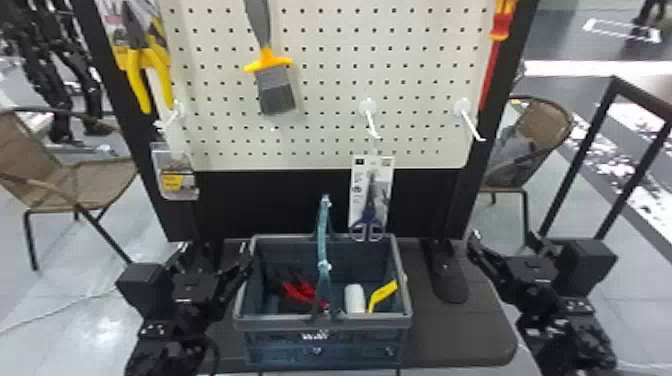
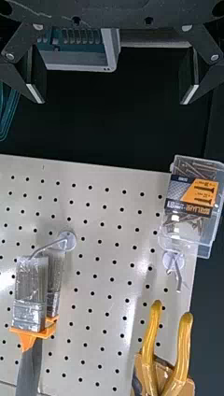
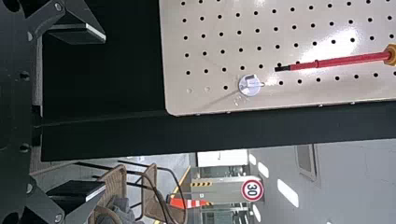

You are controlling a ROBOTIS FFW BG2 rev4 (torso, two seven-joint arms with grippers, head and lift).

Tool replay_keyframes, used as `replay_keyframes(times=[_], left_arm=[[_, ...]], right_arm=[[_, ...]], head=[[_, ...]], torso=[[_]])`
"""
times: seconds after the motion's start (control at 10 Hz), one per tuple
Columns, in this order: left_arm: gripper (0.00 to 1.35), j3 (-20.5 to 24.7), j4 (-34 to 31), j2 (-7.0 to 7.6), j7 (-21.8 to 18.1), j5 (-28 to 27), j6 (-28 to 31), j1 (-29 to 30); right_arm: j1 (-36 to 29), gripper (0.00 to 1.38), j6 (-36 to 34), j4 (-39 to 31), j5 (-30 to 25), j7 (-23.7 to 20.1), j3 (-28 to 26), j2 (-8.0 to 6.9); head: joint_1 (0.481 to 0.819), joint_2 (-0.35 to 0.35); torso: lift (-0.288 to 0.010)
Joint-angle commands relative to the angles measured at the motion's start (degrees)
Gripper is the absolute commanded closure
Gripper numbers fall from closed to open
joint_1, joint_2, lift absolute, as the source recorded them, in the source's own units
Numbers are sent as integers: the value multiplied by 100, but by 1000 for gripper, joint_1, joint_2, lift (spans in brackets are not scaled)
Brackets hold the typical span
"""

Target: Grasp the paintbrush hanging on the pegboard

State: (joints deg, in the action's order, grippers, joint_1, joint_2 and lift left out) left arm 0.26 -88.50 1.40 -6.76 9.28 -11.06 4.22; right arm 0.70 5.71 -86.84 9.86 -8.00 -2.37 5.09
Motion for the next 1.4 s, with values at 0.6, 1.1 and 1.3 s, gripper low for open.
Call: replay_keyframes(times=[0.6,1.1,1.3], left_arm=[[216,-105,-1029,70,0,57,983,-61],[211,378,-2373,176,-378,83,3330,-940],[211,571,-2365,264,-1134,83,3611,-1424]], right_arm=[[0,182,0,0,-2,0,0,1],[-8,182,0,0,-2,0,0,9],[0,182,0,-9,-10,0,0,9]], head=[[549,0],[549,0],[549,0]], torso=[[-100],[-100],[-100]])
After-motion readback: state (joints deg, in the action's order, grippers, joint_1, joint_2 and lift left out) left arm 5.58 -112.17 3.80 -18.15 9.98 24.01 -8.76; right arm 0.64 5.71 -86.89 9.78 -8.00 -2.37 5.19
